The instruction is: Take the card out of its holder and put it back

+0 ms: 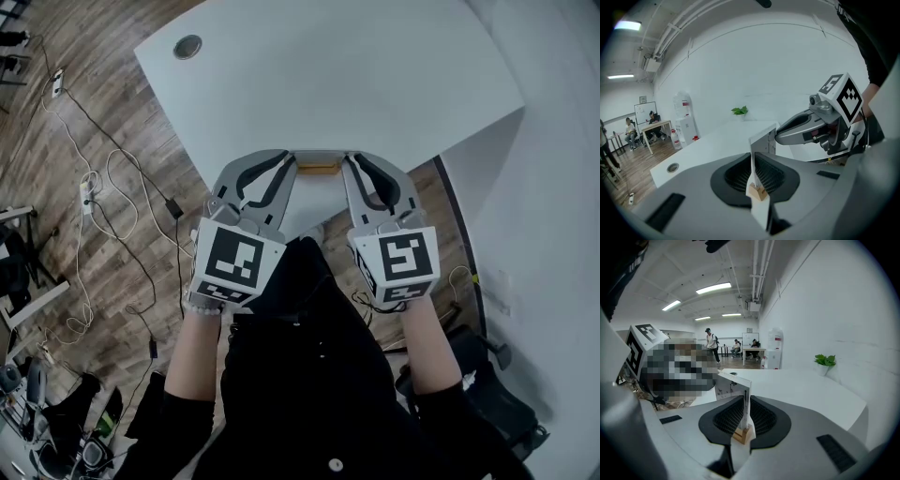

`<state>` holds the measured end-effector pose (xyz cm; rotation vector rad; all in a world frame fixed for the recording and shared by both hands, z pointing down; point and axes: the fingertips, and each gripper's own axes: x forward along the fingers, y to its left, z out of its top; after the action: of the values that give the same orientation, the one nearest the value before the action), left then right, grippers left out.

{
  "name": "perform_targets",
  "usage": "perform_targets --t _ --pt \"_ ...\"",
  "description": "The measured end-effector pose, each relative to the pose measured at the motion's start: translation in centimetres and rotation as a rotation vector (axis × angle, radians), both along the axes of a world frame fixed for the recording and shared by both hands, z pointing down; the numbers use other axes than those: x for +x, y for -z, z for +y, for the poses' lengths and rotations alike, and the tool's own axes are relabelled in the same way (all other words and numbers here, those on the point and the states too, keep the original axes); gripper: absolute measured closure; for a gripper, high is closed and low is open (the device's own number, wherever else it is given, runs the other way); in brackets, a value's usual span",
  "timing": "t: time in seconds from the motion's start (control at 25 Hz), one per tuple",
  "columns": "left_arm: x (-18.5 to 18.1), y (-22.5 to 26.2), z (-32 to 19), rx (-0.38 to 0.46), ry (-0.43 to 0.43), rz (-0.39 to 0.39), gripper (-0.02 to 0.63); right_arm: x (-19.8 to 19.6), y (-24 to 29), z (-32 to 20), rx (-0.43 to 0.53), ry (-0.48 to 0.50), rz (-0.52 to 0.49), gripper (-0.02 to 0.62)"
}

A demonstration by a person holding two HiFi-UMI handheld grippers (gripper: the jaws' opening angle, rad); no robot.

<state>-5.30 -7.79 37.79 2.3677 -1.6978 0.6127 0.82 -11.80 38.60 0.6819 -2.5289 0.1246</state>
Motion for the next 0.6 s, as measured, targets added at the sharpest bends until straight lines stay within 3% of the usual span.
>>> perform_targets --t 0.6 --pt "-0.2 -2.0 -0.9 -0.035 -0.002 0.000 0.569 -0.1 -2.0 -0.7 -0.023 -0.007 0.019 0.522"
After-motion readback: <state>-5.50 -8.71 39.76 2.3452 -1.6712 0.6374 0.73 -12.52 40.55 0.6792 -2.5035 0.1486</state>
